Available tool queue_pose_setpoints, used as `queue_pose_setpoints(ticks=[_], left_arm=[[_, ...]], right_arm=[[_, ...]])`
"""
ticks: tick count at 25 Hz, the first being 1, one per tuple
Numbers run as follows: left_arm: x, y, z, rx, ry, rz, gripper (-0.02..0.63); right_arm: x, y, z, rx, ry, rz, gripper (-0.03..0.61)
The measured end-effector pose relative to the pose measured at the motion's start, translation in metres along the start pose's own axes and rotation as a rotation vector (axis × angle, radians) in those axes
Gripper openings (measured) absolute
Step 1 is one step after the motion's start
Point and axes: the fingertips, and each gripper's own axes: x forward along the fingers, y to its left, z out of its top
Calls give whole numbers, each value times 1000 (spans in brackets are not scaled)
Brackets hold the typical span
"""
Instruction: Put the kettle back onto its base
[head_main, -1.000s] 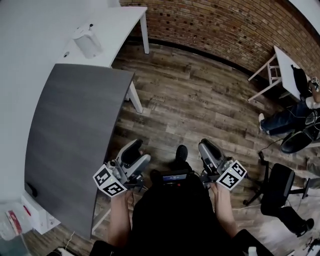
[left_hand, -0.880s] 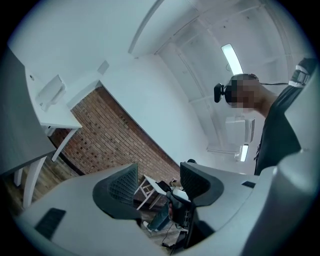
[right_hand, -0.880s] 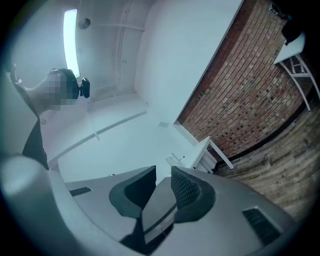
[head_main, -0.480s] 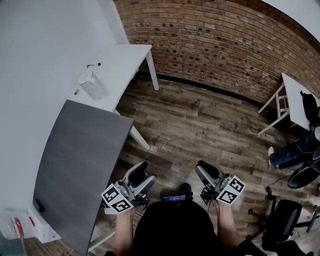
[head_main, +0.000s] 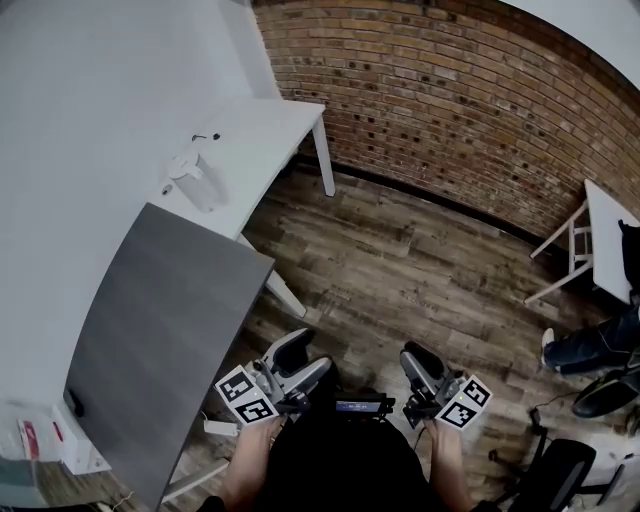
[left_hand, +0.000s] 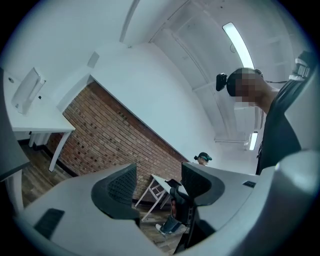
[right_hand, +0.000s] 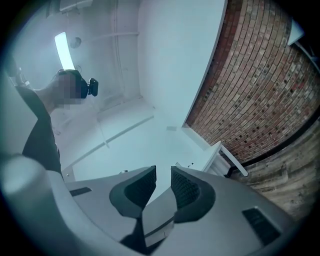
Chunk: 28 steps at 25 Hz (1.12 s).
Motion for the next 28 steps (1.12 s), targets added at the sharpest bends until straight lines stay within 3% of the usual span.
queue_pose_setpoints(ticks=[5, 14, 28], left_arm=[[30, 36, 12, -30, -26, -54, 281], [77, 122, 69, -47, -106, -102, 281], [72, 228, 130, -78, -176, -3, 281]], right_arm=[[25, -28, 20, -39, 9, -38, 78], [108, -85, 75, -111, 54, -92, 78], [224, -122, 82, -118, 142, -61, 78]])
